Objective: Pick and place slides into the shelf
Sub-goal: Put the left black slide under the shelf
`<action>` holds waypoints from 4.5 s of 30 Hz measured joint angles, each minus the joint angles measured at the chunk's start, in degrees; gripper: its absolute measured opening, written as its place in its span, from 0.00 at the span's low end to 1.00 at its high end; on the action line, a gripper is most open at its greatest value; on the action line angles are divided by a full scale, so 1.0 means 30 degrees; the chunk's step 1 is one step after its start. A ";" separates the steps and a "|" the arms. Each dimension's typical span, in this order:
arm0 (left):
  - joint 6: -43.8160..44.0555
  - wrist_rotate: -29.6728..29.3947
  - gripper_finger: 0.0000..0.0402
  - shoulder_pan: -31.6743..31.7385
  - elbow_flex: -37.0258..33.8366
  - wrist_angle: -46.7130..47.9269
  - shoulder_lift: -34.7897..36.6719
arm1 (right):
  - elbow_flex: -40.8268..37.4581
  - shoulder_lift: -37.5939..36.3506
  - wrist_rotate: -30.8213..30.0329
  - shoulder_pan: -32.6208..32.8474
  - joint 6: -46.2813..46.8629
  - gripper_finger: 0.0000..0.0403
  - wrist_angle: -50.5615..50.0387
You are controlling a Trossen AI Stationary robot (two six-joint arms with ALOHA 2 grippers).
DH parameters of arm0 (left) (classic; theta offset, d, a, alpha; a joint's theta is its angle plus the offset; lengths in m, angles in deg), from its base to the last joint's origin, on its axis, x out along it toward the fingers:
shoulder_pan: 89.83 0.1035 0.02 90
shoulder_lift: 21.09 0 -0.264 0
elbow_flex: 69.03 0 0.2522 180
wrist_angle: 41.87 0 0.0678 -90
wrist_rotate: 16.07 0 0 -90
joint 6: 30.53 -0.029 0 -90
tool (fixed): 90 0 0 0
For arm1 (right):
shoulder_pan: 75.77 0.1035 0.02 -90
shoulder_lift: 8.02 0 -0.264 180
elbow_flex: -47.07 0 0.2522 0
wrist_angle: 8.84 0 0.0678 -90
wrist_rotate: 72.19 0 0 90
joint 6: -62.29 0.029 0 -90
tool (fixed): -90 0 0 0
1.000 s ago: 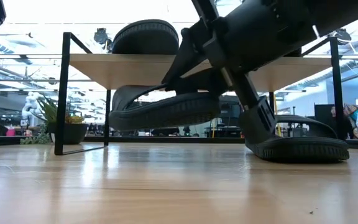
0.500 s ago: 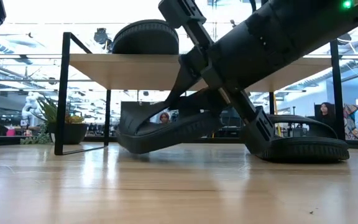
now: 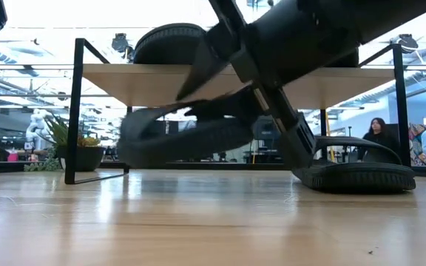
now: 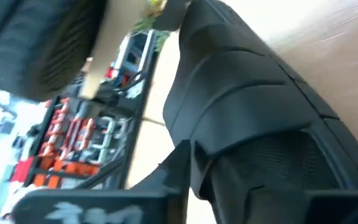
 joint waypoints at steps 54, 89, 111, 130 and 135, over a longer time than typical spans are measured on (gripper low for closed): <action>0.0175 0.0168 0.00 -0.1105 0.0000 0.0046 -0.0007 | 0.0007 -0.0245 0.2314 0.3154 -1.4917 0.57 1.3842; 0.0762 0.2500 0.00 0.2981 -0.0240 -0.2794 -0.4306 | -1.2640 -1.6325 -0.4218 1.0336 -5.1262 0.00 2.1355; 0.7484 -0.3228 0.00 0.6331 1.1041 0.0170 -2.0478 | -1.7690 -2.0233 -0.3948 1.2391 -4.5943 0.00 1.7664; 1.3337 0.1525 0.00 0.8537 1.7278 0.9752 -2.2594 | -1.7697 -2.0232 -0.2533 1.2821 -4.2575 0.00 1.3756; 1.1588 0.2214 0.01 0.8741 1.7252 0.9875 -2.3569 | -1.7697 -2.0240 -0.2529 1.2872 -4.2932 0.00 1.4005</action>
